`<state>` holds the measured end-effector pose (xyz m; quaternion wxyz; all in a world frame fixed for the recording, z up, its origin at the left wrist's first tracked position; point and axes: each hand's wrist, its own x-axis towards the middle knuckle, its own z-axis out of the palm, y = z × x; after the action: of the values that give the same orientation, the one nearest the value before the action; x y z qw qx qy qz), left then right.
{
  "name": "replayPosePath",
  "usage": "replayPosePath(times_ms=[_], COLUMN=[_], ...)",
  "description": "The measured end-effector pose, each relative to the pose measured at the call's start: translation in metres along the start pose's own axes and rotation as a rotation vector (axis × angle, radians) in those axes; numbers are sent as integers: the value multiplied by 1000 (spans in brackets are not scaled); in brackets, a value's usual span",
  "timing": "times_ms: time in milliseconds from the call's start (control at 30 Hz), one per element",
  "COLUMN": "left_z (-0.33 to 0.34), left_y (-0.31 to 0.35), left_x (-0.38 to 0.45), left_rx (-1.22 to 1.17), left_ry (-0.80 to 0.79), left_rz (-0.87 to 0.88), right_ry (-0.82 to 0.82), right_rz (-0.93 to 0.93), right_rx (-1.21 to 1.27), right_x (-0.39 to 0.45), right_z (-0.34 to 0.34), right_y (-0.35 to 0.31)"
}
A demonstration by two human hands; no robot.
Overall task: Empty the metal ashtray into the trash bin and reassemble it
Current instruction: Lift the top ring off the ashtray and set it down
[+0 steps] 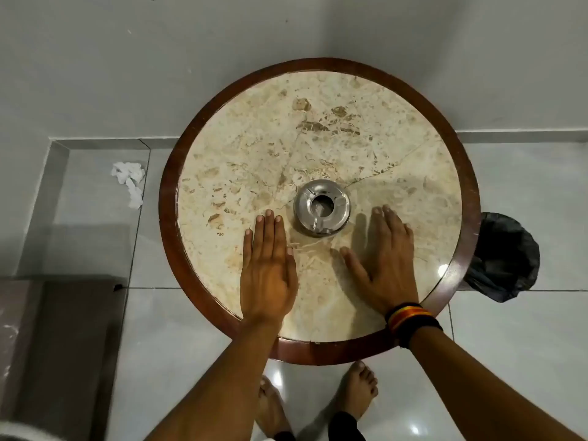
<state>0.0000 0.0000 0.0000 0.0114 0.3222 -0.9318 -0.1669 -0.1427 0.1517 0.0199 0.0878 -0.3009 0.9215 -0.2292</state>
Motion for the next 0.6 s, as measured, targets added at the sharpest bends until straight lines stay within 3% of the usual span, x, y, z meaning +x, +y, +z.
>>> replayPosePath(times_ms=[100,233,600], left_z=[2,7,11], left_y=[-1,-1,-4], left_x=[3,2,2], left_rx=[21,31,18], left_ry=[-27,-13,60], left_rz=[-33,-26,-4], right_ry=[46,-79,-20], right_rz=[-12,-49,-57], right_rx=[106,85,263], right_x=[24,55,68], right_z=[3,13,2], right_y=[-26,-58,-57])
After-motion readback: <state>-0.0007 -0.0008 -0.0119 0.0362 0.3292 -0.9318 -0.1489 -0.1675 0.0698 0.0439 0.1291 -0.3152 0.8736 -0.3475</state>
